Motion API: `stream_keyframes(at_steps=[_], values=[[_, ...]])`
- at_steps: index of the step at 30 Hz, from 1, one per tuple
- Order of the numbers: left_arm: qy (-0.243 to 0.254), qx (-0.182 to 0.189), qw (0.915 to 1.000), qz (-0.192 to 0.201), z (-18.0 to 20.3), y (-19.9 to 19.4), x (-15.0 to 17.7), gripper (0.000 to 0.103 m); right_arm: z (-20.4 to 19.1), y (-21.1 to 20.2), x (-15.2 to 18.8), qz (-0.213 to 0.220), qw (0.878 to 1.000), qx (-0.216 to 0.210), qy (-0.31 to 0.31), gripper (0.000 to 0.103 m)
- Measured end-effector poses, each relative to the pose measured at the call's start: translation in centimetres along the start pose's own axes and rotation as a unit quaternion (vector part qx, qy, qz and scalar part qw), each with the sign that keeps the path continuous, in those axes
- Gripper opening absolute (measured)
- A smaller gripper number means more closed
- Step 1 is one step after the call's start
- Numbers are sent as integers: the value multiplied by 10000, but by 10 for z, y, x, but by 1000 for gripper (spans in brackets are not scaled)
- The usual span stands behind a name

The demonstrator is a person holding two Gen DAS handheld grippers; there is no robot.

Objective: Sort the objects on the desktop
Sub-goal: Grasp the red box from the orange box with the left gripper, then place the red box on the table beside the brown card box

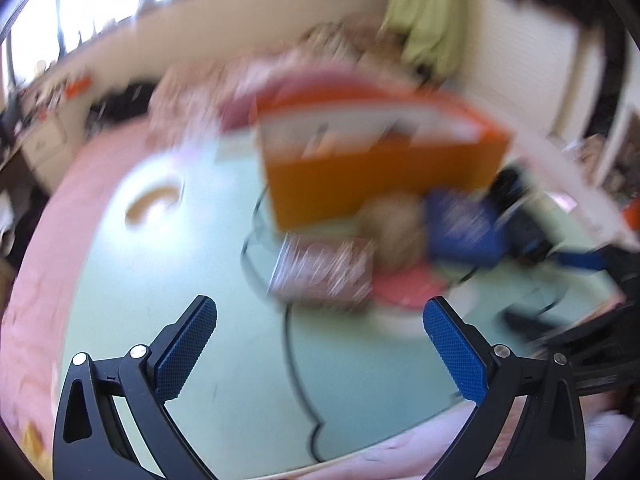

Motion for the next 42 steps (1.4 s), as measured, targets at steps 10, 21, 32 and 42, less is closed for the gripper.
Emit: stream_keyframes(at_steps=[10,21,32,42], values=[[-190,1264,9860,-1075,45,31,-135,49,-2,-2,-2,13,10000,0,-6,103],[331,329,9736,-2236,51,123,-119,37,-2,-2,-4,26,10000,-7,-12,103],[-455,1040,9583,-2623,31,150,-107,33,-2,-1,-4,32,10000,-9,-24,103],[-819,2168,9662,-1126,14,33,-140,29,0,0,-4,37,10000,-17,-30,103]])
Point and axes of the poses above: each gripper's, at about its wrist camera, not at the fingertips, and y roughly the way its jaws point, z to its right, x to its underside, the point moved 3 cm from there along y, roughly the way its jaws point, and after that the axes turned 10 degrees about -y, right-handed, at the moved point
